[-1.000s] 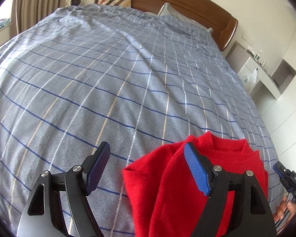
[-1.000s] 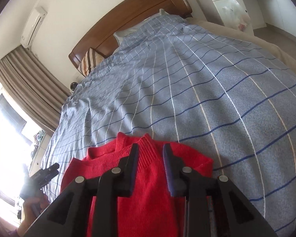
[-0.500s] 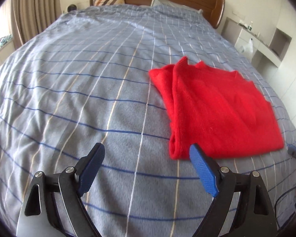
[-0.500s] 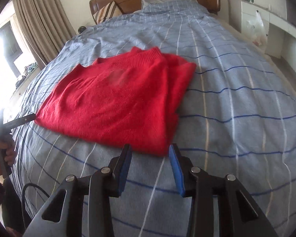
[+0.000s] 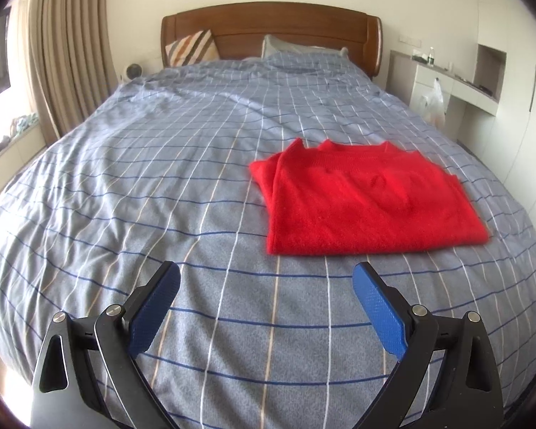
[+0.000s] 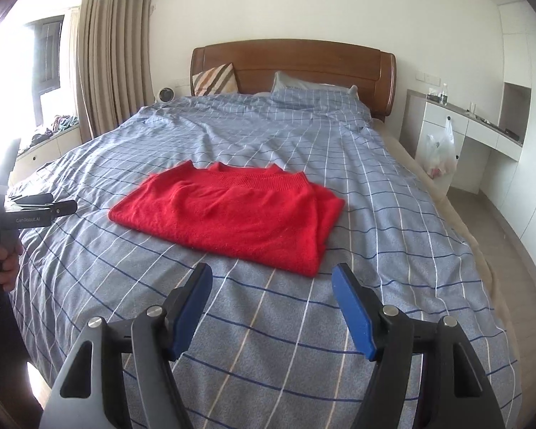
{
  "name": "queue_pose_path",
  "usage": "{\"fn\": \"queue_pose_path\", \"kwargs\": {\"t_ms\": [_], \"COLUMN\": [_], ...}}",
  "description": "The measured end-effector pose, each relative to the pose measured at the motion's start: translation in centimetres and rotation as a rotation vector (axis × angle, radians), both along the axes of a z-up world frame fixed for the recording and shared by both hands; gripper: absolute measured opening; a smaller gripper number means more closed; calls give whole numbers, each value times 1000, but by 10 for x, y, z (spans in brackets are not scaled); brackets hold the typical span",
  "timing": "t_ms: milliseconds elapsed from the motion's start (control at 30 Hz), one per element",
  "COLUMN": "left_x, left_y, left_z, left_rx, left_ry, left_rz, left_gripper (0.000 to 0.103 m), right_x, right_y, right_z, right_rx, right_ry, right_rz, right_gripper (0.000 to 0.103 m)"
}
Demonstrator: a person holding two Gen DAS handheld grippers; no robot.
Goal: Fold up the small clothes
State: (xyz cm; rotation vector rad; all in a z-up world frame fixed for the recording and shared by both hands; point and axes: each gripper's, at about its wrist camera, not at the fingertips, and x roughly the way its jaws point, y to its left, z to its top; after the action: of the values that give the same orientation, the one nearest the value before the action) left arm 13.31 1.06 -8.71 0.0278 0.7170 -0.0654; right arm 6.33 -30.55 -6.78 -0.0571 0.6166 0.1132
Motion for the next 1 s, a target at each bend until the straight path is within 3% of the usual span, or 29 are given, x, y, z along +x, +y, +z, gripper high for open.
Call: {"fn": "queue_pose_path", "kwargs": {"t_ms": [233, 567, 667, 800, 1000], "left_x": [1, 15, 8, 2, 1], "left_y": [7, 34, 37, 37, 34], "left_z": [-22, -96, -101, -102, -103], "left_rx": [11, -60, -93, -103, -92], "left_ry": [15, 73, 18, -1, -3], "left_rz": [35, 69, 50, 45, 41], "left_gripper": [98, 99, 101, 101, 102], "right_x": [5, 21, 17, 11, 6], "right_y": [10, -34, -48, -47, -50], "right_z": [-32, -101, -118, -123, -126], "right_rx": [15, 64, 139, 138, 164], "right_ry": [57, 118, 117, 72, 34], "right_rz": [-16, -243, -263, -244, -232], "right_gripper": [69, 69, 71, 78, 78]}}
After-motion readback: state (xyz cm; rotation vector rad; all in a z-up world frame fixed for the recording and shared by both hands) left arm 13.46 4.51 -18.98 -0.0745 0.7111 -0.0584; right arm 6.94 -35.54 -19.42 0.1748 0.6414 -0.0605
